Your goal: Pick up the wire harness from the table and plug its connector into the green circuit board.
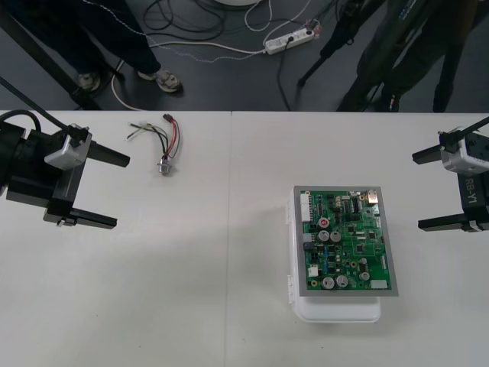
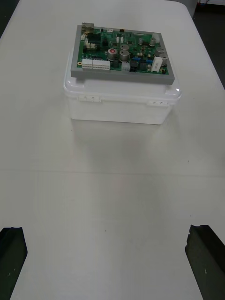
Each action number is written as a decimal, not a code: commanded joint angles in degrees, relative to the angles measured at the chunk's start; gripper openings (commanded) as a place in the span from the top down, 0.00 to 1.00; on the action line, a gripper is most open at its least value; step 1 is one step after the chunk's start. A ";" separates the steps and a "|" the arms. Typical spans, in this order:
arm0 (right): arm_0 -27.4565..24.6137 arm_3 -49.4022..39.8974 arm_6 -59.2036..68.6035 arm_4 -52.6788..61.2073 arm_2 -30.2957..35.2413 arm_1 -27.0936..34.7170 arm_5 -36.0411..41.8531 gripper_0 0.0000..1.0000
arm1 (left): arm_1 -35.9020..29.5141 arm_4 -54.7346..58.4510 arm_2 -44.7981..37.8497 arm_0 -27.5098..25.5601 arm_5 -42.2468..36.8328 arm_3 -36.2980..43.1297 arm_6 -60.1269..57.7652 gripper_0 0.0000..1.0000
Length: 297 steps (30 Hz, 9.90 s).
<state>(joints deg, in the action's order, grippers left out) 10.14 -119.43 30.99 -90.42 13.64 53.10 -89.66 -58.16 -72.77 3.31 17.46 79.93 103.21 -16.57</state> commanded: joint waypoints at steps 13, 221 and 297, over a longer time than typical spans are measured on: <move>-0.56 -0.01 -2.60 -0.19 0.95 -0.37 -0.34 0.00 | -0.28 -0.18 -1.28 0.47 1.98 1.56 -2.85 0.00; 5.59 26.35 -34.42 25.74 -0.81 -25.95 -0.34 0.00 | 40.67 -81.75 4.25 28.16 -13.75 -45.81 -62.09 0.02; 7.79 27.23 -29.23 26.53 -4.41 -24.19 -0.34 0.00 | 39.62 -81.66 8.65 28.16 -22.89 -52.84 -62.09 1.00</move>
<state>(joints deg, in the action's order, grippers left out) 16.15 -91.63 1.47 -63.74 9.88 27.00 -89.70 -18.44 -154.07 11.00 46.27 59.48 50.13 -80.40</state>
